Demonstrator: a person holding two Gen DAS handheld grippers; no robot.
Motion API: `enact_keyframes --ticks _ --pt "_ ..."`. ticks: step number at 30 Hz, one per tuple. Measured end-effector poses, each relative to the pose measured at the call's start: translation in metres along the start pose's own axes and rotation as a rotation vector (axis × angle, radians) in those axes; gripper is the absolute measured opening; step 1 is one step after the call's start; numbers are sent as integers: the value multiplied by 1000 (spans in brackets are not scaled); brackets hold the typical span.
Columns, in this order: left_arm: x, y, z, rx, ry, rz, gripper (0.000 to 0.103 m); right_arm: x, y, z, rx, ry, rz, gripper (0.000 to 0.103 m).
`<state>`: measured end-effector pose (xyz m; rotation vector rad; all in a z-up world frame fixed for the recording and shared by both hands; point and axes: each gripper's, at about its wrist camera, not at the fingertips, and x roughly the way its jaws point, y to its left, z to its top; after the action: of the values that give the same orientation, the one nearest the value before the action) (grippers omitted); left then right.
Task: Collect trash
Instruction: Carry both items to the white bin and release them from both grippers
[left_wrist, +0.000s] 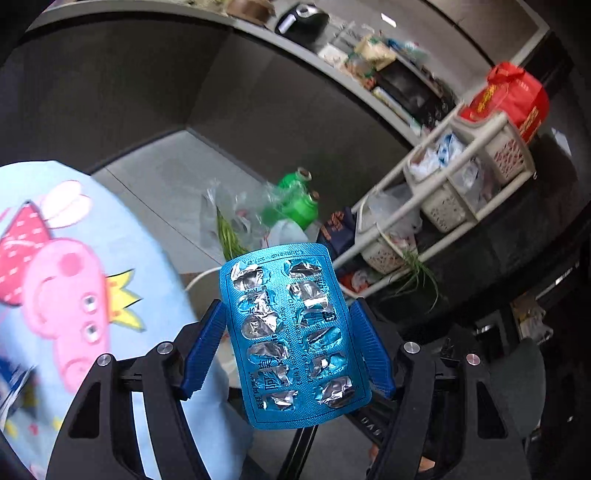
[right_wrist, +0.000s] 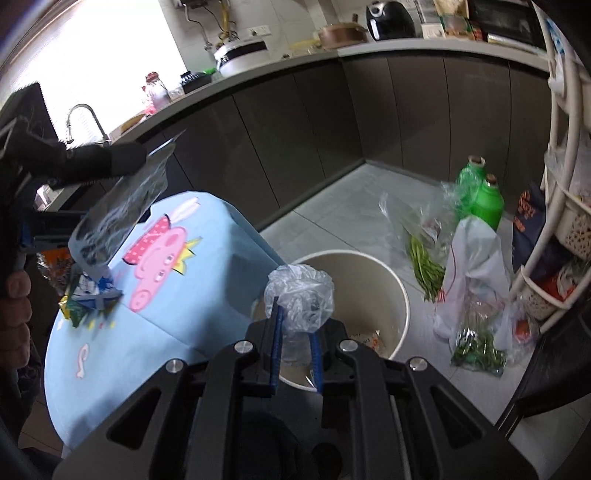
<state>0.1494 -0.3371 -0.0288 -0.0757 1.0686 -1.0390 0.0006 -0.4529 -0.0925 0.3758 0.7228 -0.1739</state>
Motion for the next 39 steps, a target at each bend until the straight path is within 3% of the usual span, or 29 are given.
enact_keyframes --ticks 6,10,13,15,16,17,19,23,32,39 --pt "61 15 7 -1 87 4 66 40 -24 -15 27 65 12 16" --pt "83 22 8 3 117 19 66 63 -33 -22 24 98 26 17" --pt "94 23 9 14 123 34 67 76 -36 -25 14 122 33 23" --pt "98 22 10 29 117 51 68 82 -36 -26 -4 130 35 35" --pt "99 21 10 36 112 59 71 84 -35 -26 -17 128 32 53" --pt "99 21 11 41 107 65 83 84 -35 -27 -27 122 29 74" --pt "97 19 12 42 79 84 93 82 -33 -28 -50 104 39 82" --pt "93 20 15 30 65 85 94 74 -31 -29 -76 71 56 99" --pt "77 19 15 8 42 97 94 55 -26 -25 -86 60 57 99" --pt "9 -4 12 39 -88 139 94 12 -2 -2 -105 -11 62 99"
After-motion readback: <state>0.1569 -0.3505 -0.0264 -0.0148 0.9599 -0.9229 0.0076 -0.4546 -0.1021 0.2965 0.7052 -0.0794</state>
